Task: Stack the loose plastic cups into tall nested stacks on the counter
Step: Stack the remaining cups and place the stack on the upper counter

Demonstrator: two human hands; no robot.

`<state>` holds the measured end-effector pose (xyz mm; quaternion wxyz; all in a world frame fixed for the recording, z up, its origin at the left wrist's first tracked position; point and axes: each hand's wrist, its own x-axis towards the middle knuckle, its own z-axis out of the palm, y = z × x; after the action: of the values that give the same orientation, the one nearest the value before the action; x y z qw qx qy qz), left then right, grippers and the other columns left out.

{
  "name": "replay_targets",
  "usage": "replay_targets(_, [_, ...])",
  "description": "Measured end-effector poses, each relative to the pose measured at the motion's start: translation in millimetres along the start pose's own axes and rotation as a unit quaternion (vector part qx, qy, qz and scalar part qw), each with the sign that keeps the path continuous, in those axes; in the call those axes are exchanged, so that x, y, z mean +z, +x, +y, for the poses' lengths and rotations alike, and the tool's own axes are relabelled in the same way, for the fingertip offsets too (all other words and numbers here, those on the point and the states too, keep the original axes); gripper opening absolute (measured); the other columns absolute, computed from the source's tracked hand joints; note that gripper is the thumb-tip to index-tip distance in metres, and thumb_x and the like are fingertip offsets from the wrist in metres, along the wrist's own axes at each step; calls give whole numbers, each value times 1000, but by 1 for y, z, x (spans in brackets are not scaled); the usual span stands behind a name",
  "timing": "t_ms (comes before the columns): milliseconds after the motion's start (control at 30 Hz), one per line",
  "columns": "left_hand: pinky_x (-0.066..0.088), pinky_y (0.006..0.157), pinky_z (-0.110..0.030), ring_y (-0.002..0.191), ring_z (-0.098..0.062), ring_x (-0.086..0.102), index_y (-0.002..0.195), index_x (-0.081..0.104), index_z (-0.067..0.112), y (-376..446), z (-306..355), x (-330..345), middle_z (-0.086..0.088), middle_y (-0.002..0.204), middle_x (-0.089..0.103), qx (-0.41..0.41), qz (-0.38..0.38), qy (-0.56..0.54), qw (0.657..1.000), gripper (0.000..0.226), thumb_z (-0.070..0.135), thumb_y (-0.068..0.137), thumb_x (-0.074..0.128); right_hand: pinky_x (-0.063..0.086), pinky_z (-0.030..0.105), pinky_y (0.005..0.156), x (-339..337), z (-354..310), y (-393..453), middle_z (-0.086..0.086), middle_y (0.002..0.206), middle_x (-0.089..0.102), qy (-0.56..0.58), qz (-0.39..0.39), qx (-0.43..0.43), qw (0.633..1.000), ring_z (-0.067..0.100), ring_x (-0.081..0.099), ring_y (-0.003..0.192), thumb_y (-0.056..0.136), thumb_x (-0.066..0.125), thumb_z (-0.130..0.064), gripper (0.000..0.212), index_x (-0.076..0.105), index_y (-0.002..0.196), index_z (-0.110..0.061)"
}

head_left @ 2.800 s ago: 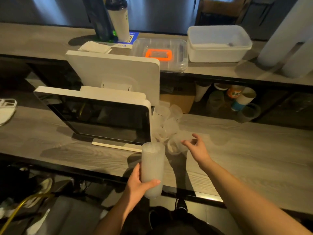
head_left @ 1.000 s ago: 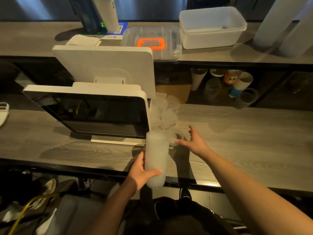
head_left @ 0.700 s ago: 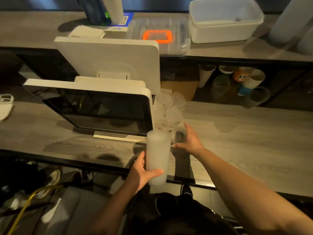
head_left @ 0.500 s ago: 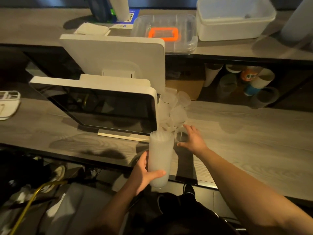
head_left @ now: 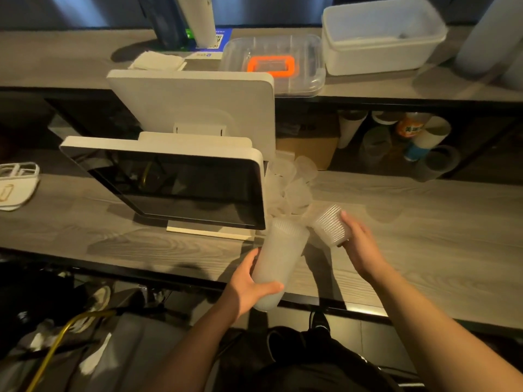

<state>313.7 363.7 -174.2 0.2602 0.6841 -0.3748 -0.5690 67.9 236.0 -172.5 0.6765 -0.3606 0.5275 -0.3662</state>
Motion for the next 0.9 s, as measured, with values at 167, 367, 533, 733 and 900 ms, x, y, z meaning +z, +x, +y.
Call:
replay_targets(167, [53,100,-47,121,-11,57,148,36,34,3,7,6,10,134,56,14,-15,28,999,114,54,51,92,49,35,84,6,-35,-9,7,110,68,11,-38,-57,998,21,61,98,70,74,-69,75,68,121,-15])
replay_targets(367, [51,103,-41,120,-10,55,146,40,28,2,19,14,8,134,54,54,-30,47,997,111,54,48,86,51,36,98,19,-47,-20,-4,118,70,-97,-41,-82,991,14,65,111,85,70,-51,49,67,124,-22])
replay_targets(533, [52,100,-37,120,-8,55,147,39,30,-1,18,16,8,134,53,59,-33,43,997,110,53,50,85,45,23,91,27,-44,-29,-9,123,62,-144,-54,-92,984,4,58,112,83,72,-51,51,63,127,-26])
replay_targets(733, [53,101,-42,119,-7,59,146,40,32,-3,10,18,11,133,58,42,-24,15,999,109,51,52,91,39,12,91,40,-27,-38,-16,131,53,-211,-121,-84,966,-9,48,118,81,56,-60,64,54,135,-26])
replay_targets(900, [51,103,-45,121,-7,59,146,39,32,-10,-3,14,11,134,59,15,-2,-13,1000,118,57,45,94,38,12,94,49,-24,-29,-20,128,54,-217,-141,-59,964,-13,49,115,97,40,-62,57,49,142,-29])
